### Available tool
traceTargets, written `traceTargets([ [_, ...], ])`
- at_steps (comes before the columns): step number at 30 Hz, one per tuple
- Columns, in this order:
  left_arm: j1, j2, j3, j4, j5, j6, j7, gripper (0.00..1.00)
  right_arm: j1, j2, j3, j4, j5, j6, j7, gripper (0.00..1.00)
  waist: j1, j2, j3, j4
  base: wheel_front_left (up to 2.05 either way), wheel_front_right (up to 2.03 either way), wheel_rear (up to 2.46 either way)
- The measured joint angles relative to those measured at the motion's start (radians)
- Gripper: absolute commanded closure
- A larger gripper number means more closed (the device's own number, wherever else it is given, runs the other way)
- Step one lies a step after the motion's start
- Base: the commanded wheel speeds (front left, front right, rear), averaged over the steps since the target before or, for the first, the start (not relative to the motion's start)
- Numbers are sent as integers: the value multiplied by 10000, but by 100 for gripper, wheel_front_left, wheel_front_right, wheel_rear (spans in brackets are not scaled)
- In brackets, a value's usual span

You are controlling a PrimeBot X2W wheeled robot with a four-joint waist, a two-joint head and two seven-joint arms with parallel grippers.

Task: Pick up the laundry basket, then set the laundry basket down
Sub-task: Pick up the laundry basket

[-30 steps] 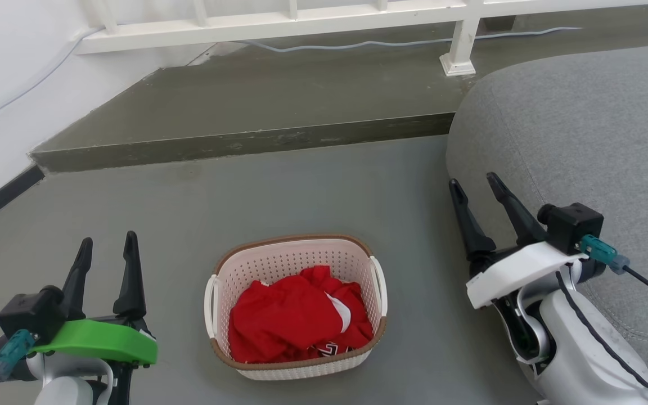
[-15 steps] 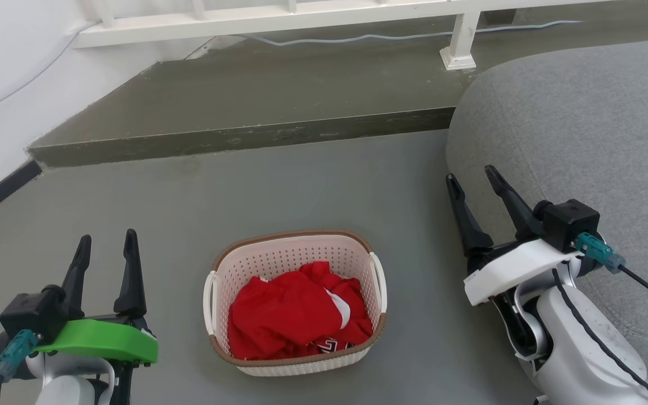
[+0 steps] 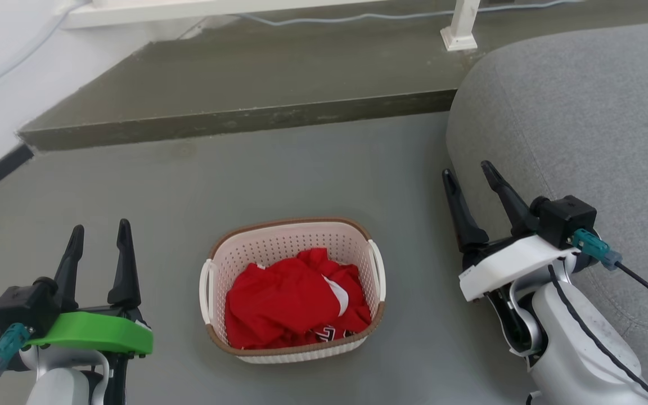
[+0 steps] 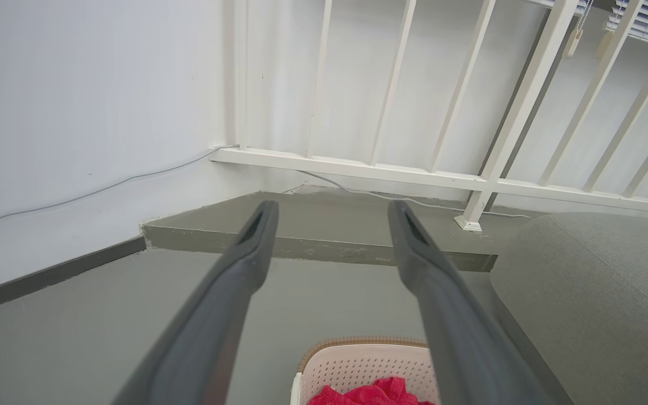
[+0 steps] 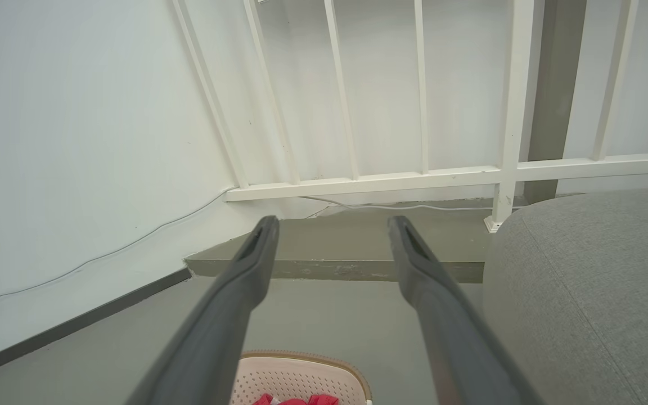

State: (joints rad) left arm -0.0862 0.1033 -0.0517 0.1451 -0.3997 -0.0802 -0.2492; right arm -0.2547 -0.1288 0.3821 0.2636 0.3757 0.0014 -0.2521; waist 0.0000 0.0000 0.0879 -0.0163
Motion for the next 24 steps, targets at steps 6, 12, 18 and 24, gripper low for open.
traceTargets([
  [6, -57, 0, 50, -46, 2, -82, 0, 0, -96, 31, -29, -8, -123, -2, 0, 0, 0, 0, 346, -48, 0, 0, 0],
  [12, -251, 4, 73, -184, 6, -165, -27, 0, -220, 88, -61, -13, -184, -19, 0, 0, 0, 0, 825, -84, 0, 0, 0],
  [18, -571, 21, 132, -257, 4, -182, -27, 0, -472, 140, -81, -6, -272, -44, 0, 0, 0, 0, 1410, -132, 0, 0, 0],
  [24, -894, 71, 169, -284, 2, -267, -27, 0, -667, 251, -104, 48, -324, -119, 0, 0, 1, 0, 2036, -201, 0, 0, 0],
])
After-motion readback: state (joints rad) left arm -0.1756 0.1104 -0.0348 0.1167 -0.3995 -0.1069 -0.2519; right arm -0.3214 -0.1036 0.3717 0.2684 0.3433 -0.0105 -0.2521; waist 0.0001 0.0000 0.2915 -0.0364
